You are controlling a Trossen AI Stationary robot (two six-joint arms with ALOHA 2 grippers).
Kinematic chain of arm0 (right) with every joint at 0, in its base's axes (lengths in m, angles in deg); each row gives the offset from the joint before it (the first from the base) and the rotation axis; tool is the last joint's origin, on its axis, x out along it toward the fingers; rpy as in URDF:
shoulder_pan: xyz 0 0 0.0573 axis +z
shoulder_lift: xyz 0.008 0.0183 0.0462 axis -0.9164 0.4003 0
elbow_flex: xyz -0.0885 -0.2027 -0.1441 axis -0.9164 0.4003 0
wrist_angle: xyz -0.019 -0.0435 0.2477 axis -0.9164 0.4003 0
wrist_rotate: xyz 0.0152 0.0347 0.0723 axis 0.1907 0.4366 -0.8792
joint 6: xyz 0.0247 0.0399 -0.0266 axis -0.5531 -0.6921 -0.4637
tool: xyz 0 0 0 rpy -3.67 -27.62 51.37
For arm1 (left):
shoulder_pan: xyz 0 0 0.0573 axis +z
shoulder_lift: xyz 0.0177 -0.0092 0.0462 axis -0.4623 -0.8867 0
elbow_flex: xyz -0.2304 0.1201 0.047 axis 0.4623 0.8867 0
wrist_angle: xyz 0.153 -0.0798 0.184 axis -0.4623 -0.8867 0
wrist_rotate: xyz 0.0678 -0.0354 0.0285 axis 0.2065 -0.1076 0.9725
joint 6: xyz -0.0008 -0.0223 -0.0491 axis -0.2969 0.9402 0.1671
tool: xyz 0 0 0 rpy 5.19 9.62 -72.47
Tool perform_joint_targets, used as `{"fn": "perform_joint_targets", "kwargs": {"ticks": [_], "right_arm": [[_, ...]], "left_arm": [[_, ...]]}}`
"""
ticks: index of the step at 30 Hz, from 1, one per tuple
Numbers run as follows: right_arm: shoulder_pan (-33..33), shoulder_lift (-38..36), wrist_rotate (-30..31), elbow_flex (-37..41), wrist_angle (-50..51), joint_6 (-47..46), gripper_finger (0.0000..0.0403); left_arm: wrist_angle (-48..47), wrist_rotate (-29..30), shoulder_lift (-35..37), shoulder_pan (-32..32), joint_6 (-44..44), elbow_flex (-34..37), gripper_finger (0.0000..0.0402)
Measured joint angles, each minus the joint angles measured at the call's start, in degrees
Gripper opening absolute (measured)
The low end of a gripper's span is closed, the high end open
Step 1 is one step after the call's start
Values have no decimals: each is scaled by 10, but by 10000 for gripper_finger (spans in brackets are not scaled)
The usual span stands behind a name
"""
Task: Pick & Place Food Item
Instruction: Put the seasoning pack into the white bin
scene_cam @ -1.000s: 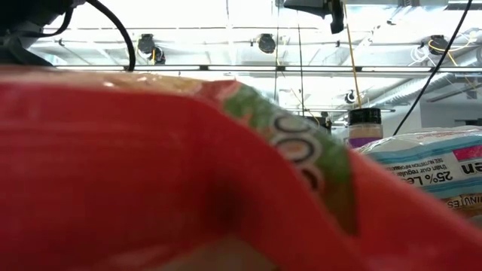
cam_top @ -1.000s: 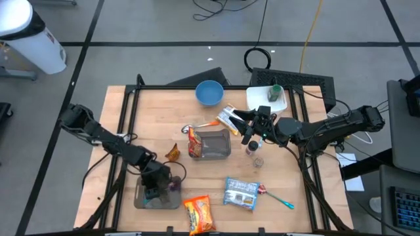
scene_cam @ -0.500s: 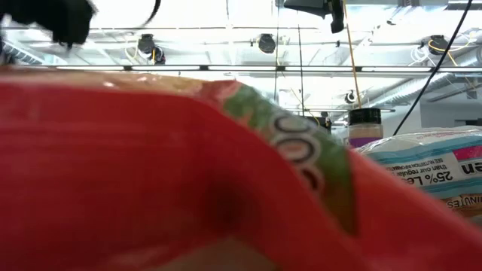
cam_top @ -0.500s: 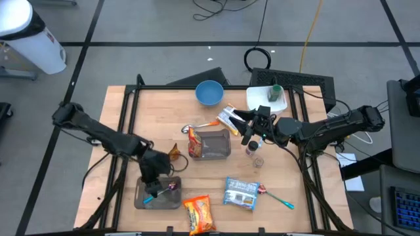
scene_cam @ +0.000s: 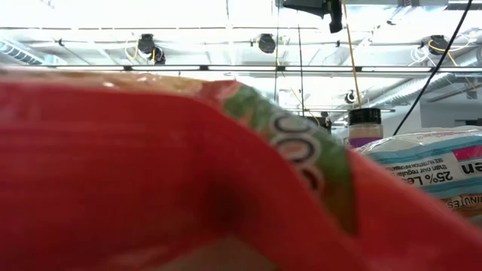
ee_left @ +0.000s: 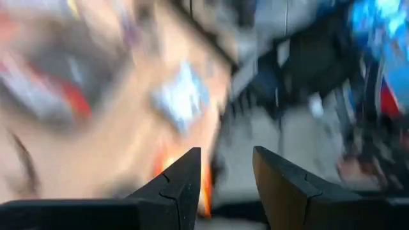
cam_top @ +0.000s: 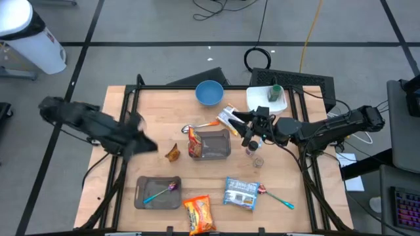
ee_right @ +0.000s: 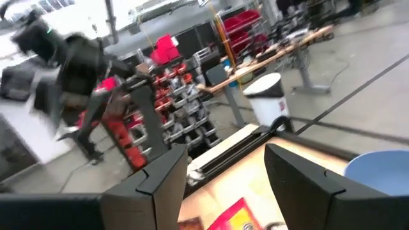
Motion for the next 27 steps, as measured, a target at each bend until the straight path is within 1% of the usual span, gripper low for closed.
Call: {"fn": "perform_joint_targets", "kwargs": {"ticks": [4, 7, 9, 12, 14, 16, 20, 24, 27], "right_arm": [[0, -1, -28, 0, 53, -28, 203], [0, 0, -42, 0, 110, -79, 201], [0, 0, -58, 0, 143, -111, 200], [0, 0, -90, 0, 174, -132, 199], [0, 0, -107, 0, 187, -134, 200], [0, 0, -120, 0, 189, -131, 202], [0, 0, -119, 0, 185, -114, 202], [-1, 0, -117, 0, 178, -88, 201], [-5, 0, -117, 0, 170, -85, 201]], "left_arm": [[0, 185, 19, -48, -68, -15, 147], [1, 301, 21, -82, -89, -4, 147], [14, 360, 17, -101, -90, 14, 147], [61, 411, 2, -113, -91, 55, 147], [107, 422, -13, -116, -86, 87, 147], [155, 419, -26, -117, -74, 117, 147], [260, 395, -56, -117, -55, 157, 147], [323, 373, -82, -117, -61, 164, 147], [332, 359, -93, -114, -78, 163, 147]]}}
